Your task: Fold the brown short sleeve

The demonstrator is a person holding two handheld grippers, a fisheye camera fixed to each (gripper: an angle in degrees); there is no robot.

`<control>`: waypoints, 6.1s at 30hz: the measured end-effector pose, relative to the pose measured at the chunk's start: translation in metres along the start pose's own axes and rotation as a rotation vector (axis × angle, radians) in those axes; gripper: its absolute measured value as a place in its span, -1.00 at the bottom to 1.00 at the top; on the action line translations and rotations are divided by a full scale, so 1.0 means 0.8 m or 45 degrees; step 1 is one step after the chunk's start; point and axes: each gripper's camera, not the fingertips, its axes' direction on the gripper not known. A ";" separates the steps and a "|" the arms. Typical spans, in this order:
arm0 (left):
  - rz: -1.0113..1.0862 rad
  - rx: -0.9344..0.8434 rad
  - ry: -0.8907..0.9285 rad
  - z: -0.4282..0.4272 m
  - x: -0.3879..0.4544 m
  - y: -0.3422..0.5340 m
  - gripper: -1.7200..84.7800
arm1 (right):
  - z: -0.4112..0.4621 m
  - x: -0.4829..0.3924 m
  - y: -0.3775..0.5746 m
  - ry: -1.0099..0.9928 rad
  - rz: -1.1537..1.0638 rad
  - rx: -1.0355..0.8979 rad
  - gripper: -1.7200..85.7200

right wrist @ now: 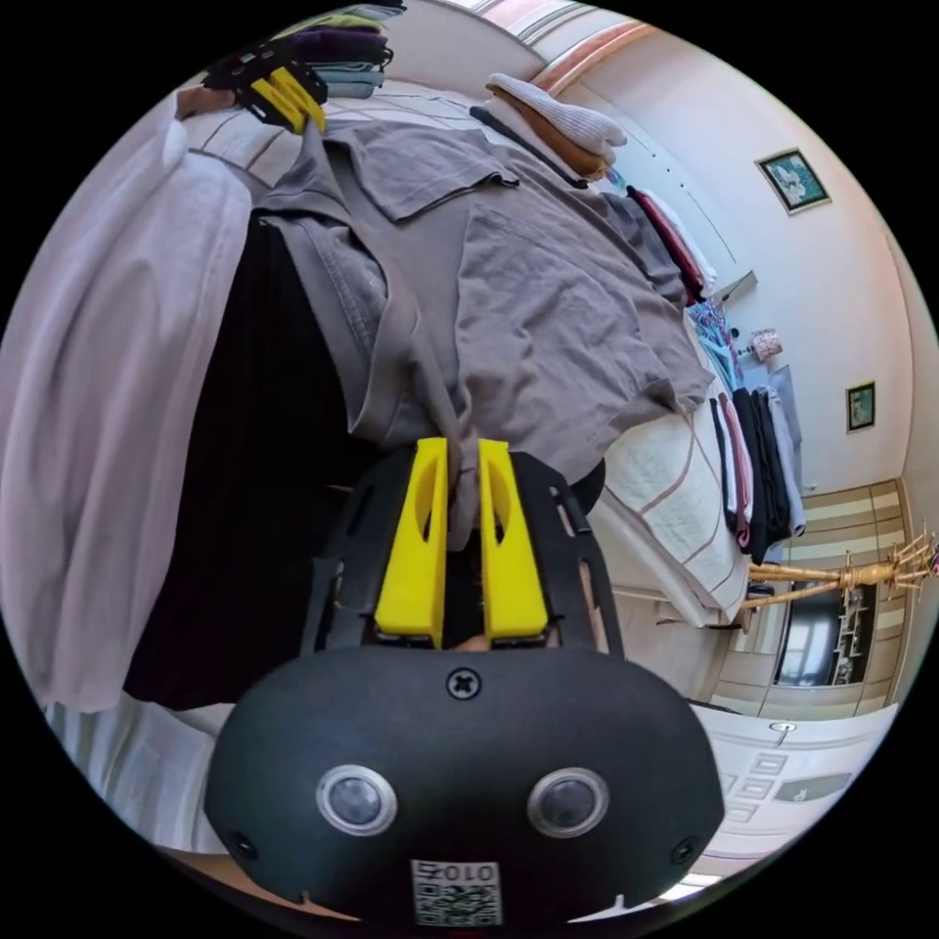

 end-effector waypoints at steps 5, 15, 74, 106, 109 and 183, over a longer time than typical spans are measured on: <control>-0.244 0.075 0.258 -0.006 -0.092 -0.002 -0.95 | -0.010 -0.017 0.018 -0.061 -0.076 -0.022 -0.62; -0.425 0.103 0.315 0.013 -0.180 -0.026 -0.96 | 0.014 -0.078 0.040 0.207 -0.151 -0.086 -0.65; -0.476 0.044 0.638 0.052 -0.720 -0.238 -0.96 | -0.259 0.628 0.018 -0.586 0.392 0.126 -0.90; -1.032 0.032 0.174 0.166 -0.689 -0.181 -0.79 | -0.193 0.634 -0.098 0.007 0.883 -0.133 -0.80; -1.113 0.057 0.144 0.133 -0.615 -0.147 -0.77 | -0.218 0.581 -0.082 -0.042 0.954 -0.050 -0.79; -0.123 -0.030 0.220 0.213 -0.348 -0.198 -0.76 | -0.146 0.411 -0.114 -0.239 0.192 0.106 -0.73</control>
